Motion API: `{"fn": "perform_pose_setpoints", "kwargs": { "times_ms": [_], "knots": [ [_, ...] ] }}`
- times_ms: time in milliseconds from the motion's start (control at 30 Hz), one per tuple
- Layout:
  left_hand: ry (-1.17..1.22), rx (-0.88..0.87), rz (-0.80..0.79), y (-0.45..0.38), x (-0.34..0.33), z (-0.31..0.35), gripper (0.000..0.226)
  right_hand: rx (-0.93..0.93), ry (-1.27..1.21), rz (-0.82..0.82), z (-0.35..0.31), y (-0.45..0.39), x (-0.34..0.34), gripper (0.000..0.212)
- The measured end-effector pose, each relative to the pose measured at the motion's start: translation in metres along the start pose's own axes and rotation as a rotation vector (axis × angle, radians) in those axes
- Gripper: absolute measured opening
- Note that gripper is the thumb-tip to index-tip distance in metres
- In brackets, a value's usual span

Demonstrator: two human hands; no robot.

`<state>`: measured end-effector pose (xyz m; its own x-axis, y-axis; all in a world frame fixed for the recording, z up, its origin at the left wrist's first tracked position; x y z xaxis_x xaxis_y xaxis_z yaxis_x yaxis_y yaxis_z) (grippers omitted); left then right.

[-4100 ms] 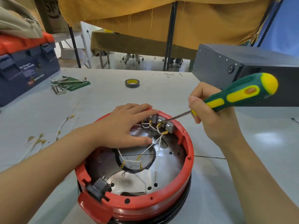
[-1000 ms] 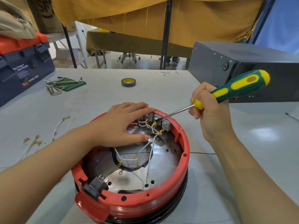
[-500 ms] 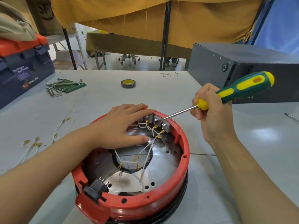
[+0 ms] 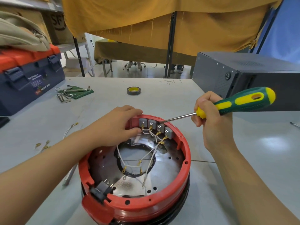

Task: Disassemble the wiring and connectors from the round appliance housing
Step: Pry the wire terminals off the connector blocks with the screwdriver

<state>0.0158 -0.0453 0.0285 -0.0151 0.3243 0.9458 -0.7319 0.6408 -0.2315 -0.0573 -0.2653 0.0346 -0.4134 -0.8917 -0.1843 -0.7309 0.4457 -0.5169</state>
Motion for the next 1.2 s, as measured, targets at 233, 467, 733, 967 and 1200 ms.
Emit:
{"fn": "perform_pose_setpoints", "kwargs": {
  "times_ms": [233,467,733,967,1200],
  "knots": [
    [-0.262,0.046,-0.123,0.007,-0.019,0.002,0.1,0.038,0.066,-0.027,-0.006,0.002,-0.005,0.021],
    [-0.234,-0.116,-0.169,-0.002,-0.013,-0.001,0.098,0.112,0.112,-0.06,-0.013,0.004,-0.008,0.023],
    [-0.122,-0.147,-0.242,-0.008,-0.008,0.003,0.085,0.203,0.186,-0.179,-0.018,0.01,-0.011,0.028],
    [-0.038,-0.128,-0.163,-0.006,-0.013,0.007,0.078,0.274,0.275,-0.259,-0.018,0.015,-0.012,0.022],
    [-0.035,-0.144,-0.102,-0.003,-0.02,0.004,0.084,0.321,0.313,-0.334,-0.021,0.018,-0.013,0.023]
  ]
}}
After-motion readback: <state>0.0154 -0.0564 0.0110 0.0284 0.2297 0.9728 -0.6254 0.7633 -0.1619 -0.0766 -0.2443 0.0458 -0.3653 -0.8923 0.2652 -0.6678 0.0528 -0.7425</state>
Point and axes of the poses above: each hand's wrist, its own y-axis away from the middle knuckle, its own x-axis out of the back of the hand, z = x × y, the point moved 2 cm from there along -y, towards the middle knuckle, and after that the axes turned 4 degrees about z, right-handed, at the moved point
